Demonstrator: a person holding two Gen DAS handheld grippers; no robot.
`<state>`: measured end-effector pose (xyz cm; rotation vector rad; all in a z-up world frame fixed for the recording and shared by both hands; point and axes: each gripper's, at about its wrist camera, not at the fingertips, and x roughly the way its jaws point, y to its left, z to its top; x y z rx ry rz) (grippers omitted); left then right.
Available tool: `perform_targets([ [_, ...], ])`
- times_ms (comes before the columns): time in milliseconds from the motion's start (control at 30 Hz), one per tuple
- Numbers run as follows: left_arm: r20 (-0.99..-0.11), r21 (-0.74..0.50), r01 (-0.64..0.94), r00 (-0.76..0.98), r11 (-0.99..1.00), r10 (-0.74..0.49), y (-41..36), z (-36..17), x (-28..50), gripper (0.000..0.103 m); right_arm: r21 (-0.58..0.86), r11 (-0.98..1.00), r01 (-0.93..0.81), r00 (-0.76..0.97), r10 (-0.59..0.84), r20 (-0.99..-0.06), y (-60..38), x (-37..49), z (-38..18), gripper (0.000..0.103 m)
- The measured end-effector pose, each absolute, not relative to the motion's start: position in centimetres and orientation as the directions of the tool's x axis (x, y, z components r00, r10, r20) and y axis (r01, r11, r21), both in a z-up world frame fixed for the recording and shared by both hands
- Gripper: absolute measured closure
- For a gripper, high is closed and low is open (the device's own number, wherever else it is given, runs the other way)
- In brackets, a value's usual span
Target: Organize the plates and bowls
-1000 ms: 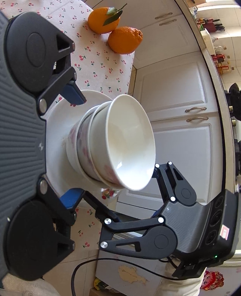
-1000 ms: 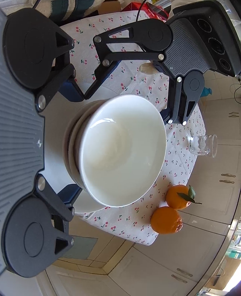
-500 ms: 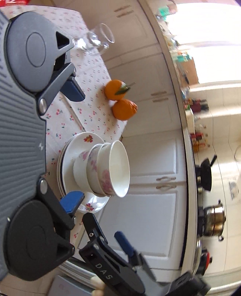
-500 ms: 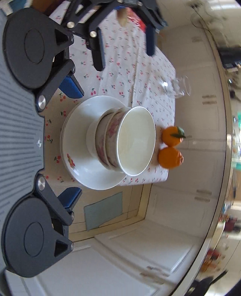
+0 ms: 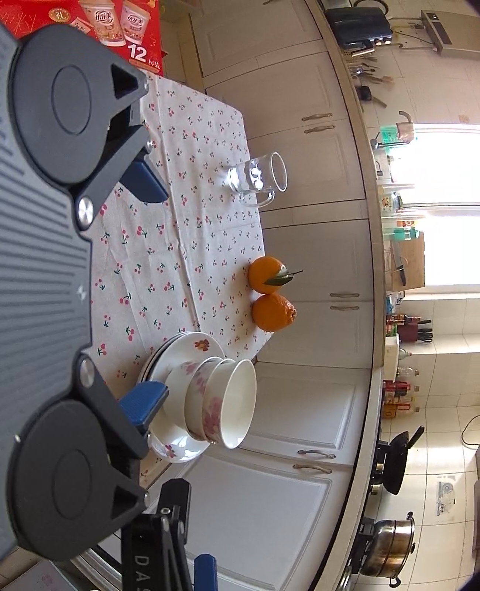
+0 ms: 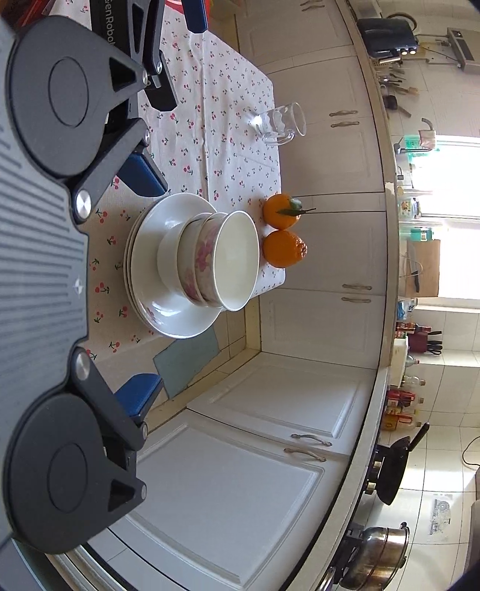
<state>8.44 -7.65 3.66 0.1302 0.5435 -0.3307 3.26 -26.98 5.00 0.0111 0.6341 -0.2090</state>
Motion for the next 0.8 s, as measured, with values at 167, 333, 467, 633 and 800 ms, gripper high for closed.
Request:
perform_targets([
  [167, -0.509, 0.034, 0.324, 0.820, 0.945, -0.263, -7.2, 4.2, 7.7, 0.001, -0.063, 0.979, 0.193, 0.802, -0.195, -0.564, -26.1, 2.2, 5.7, 0.000],
  [333, -0.506, 0.042, 0.315, 0.825, 0.948, -0.252, -7.1, 4.3, 7.2, 0.001, -0.059, 0.981, 0.186, 0.809, -0.187, -0.557, -25.4, 1.8, 5.7, 0.000],
  [467, -0.505, 0.039, 0.308, 0.827, 0.951, -0.247, -7.0, 4.3, 7.1, 0.001, -0.060, 0.981, 0.183, 0.812, -0.186, -0.553, -25.2, 1.5, 5.8, 0.000],
  [633, -0.506, 0.041, 0.299, 0.829, 0.953, -0.238, -7.1, 4.3, 7.1, 0.001, -0.060, 0.982, 0.181, 0.814, -0.184, -0.552, -25.1, 1.5, 5.8, 0.000],
  [800, -0.504, 0.047, 0.294, 0.832, 0.955, -0.232, -7.2, 4.3, 7.0, 0.001, -0.054, 0.982, 0.183, 0.814, -0.182, -0.551, -25.1, 1.4, 5.7, 0.000],
])
